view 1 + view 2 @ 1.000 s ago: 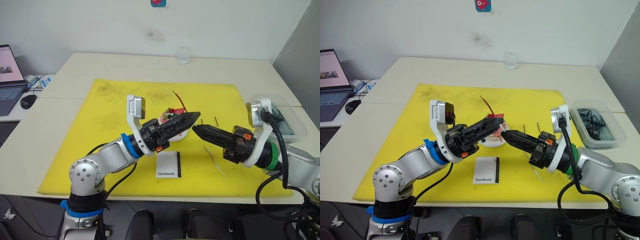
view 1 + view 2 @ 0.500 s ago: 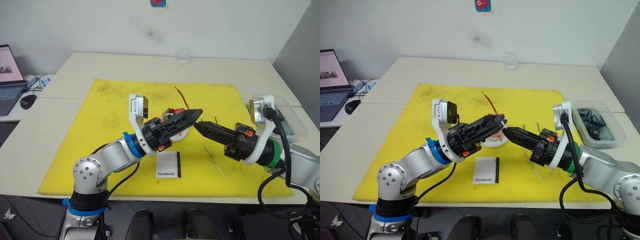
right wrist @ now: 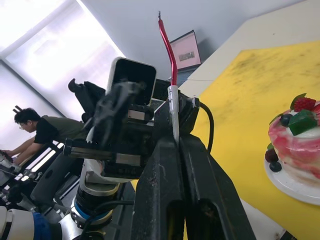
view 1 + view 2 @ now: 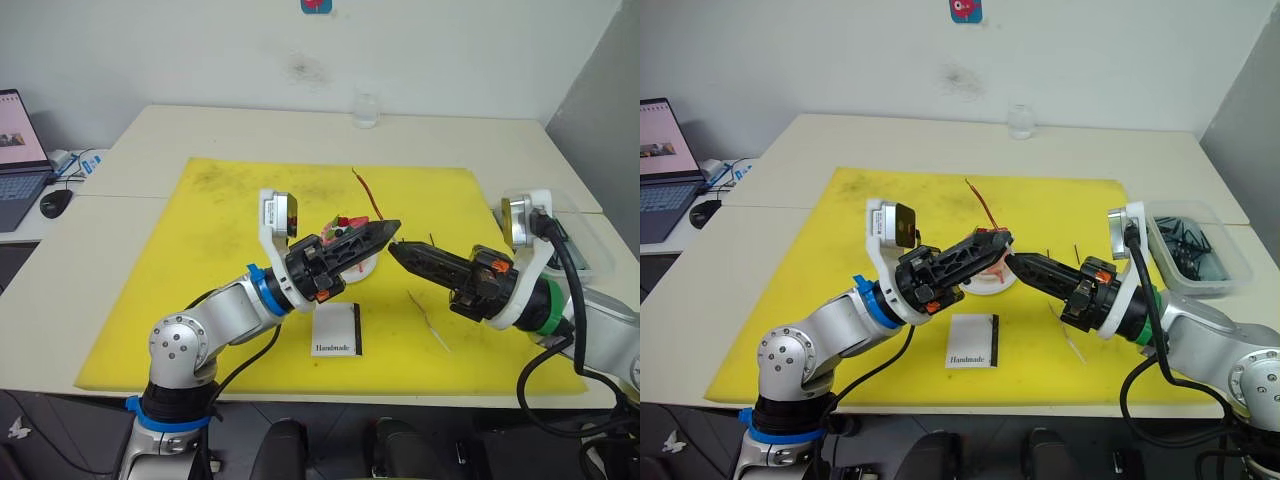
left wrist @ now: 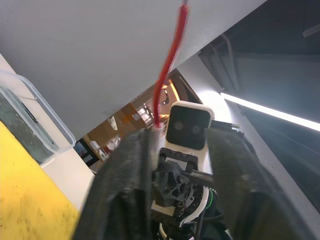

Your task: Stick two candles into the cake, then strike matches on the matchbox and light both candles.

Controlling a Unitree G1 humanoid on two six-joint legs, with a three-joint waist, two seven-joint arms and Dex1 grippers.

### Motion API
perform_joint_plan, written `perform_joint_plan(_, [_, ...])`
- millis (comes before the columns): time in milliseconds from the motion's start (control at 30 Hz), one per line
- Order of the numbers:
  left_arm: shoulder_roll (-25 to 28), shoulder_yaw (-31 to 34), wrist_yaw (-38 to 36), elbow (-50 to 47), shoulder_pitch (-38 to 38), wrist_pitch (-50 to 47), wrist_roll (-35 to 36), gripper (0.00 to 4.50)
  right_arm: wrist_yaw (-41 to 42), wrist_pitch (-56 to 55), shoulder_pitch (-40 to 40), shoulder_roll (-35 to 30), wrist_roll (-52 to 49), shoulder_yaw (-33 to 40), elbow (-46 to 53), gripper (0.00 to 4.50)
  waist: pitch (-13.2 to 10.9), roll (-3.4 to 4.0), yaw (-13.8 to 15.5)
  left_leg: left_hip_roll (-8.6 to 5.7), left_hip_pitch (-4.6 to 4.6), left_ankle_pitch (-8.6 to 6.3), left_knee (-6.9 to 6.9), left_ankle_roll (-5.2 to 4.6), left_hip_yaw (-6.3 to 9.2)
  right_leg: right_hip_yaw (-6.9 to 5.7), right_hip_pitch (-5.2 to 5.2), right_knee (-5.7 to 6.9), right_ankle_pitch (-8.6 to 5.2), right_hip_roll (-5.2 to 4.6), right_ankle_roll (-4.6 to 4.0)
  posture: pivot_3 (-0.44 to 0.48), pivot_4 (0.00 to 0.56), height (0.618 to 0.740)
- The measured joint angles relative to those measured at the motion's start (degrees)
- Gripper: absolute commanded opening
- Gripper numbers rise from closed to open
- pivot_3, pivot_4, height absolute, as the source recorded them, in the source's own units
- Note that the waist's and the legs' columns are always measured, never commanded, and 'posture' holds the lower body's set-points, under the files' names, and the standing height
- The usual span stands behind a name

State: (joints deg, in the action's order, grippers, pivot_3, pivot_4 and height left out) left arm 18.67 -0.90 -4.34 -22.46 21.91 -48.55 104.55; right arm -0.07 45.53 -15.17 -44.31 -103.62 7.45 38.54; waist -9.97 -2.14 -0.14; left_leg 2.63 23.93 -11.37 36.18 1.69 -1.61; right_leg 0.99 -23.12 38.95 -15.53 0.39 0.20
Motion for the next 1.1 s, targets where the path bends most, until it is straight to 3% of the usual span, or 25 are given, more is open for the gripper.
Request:
perform_joint_plan(100, [0.2, 0.0, 0.0, 0.3, 0.0, 0.0, -0.6, 0.05, 0.0, -0.3, 0.0, 0.0, -0.6, -0.3, 0.3, 0.00, 0.0, 0.00, 0.0, 0.00, 0.00, 0.00, -0.01, 0.00, 0.01, 0.00, 0.00, -0.01, 0.00, 0.00, 0.00, 0.000, 0.150, 0.740])
perform_joint_plan(367, [0.2, -0.2, -0.7, 0.3, 0.0, -0.1, -1.8, 0.05, -0.1, -0.6, 0.1, -0.7, -0.6, -0.8, 0.2, 0.00, 0.0, 0.00, 0.0, 0.00, 0.01, 0.00, -0.03, 0.00, 0.00, 0.00, -0.01, -0.03, 0.00, 0.00, -0.01, 0.000, 0.150, 0.740])
perform_joint_plan(467, [0.2, -0.3, -1.4, 0.2, 0.0, -0.1, -2.9, 0.00, 0.0, -0.7, 0.3, -1.3, -0.5, -0.8, 0.3, 0.61, 0.0, 0.00, 0.0, 0.00, 0.02, 0.00, -0.03, 0.00, 0.00, 0.00, -0.02, -0.04, -0.01, 0.00, -0.01, 0.000, 0.150, 0.740])
perform_joint_plan(567, [1.3, -0.2, -2.1, -0.5, 0.5, 0.1, -5.9, 0.00, 1.4, 0.2, 0.7, -3.8, 1.4, -0.8, 0.3, 1.65, 0.0, 0.00, 0.0, -0.01, 0.03, 0.00, -0.04, 0.00, -0.01, 0.00, -0.03, -0.06, -0.01, -0.01, -0.01, 0.000, 0.150, 0.740])
perform_joint_plan(733, [7.6, 2.9, -5.4, -1.5, 5.2, 0.3, -12.5, 0.00, 7.3, 2.6, 0.3, -9.9, 10.4, 0.1, 1.4, 3.35, 0.0, -0.02, 0.0, -0.02, 0.01, 0.00, -0.09, 0.00, -0.02, -0.02, -0.06, -0.08, -0.03, 0.01, -0.05, 0.000, 0.150, 0.740])
perform_joint_plan(833, [13.9, 3.9, -10.9, -1.3, 7.3, 0.5, -20.7, 0.00, 11.4, 2.8, -3.9, -12.5, 18.4, -0.3, 1.7, 4.42, 0.0, 0.00, -0.1, -0.03, 0.01, -0.01, -0.13, 0.01, -0.05, -0.04, -0.10, -0.09, -0.04, 0.03, -0.07, 0.000, 0.150, 0.740])
perform_joint_plan(933, [17.4, 4.3, -15.9, 0.5, 8.1, 2.7, -29.7, 0.00, 15.2, 2.9, -6.8, -13.5, 25.4, -2.6, 2.3, 4.47, 0.0, 0.00, 0.0, 0.01, 0.03, -0.01, -0.19, 0.01, -0.05, -0.08, -0.12, -0.15, -0.08, 0.05, -0.13, 0.000, 0.150, 0.740])
perform_joint_plan(1100, [18.0, 1.9, -23.8, 8.7, 8.1, 10.3, -47.5, 0.00, 17.5, 3.0, -10.4, -10.8, 34.8, -8.1, 2.8, 4.47, 0.0, 0.00, 0.0, 0.07, 0.16, -0.01, -0.20, 0.01, -0.06, -0.05, -0.18, -0.23, -0.09, -0.01, -0.14, 0.000, 0.150, 0.740])
